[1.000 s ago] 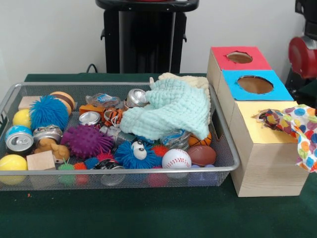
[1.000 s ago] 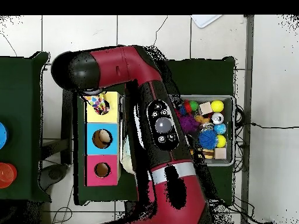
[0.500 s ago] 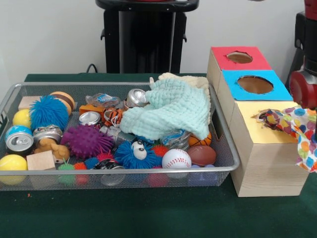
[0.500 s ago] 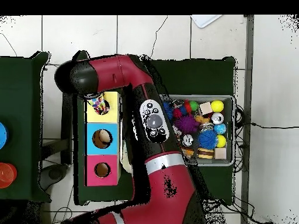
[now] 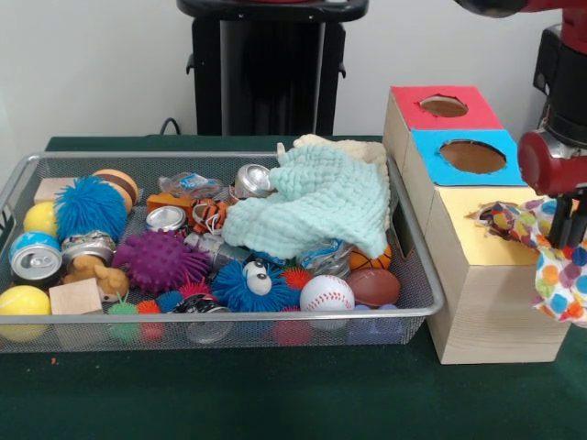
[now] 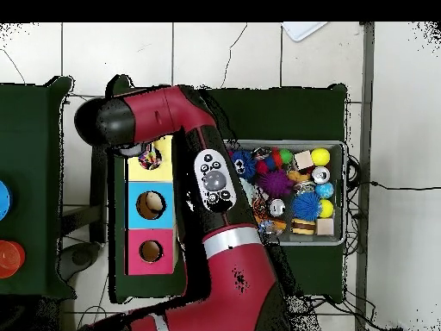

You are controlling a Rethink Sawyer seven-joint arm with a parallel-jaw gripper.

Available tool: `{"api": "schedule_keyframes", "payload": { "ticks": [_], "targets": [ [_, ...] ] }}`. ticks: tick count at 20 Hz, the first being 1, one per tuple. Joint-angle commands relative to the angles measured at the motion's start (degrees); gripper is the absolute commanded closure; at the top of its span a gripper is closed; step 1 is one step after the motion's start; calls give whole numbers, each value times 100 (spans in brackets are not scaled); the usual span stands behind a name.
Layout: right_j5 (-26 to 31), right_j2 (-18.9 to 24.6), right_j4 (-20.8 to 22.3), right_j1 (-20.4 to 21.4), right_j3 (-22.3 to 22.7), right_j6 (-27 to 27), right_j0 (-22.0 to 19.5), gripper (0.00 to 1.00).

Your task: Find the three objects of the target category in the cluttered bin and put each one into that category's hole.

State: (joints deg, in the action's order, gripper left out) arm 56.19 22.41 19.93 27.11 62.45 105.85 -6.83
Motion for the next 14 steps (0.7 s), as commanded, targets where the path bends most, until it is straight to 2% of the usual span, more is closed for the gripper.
{"api": "schedule_keyframes", "payload": {
  "ticks": [1, 7, 10, 14],
  "targets": [
    [1001, -70, 25, -217, 274, -467, -100, 100],
    [1066, 133, -341, -423, 510, -229, -201, 100],
    [745, 108, -259, -568, 451, -257, -175, 100],
    [34, 70, -9, -962, 336, -360, -209, 100]
  ]
}}
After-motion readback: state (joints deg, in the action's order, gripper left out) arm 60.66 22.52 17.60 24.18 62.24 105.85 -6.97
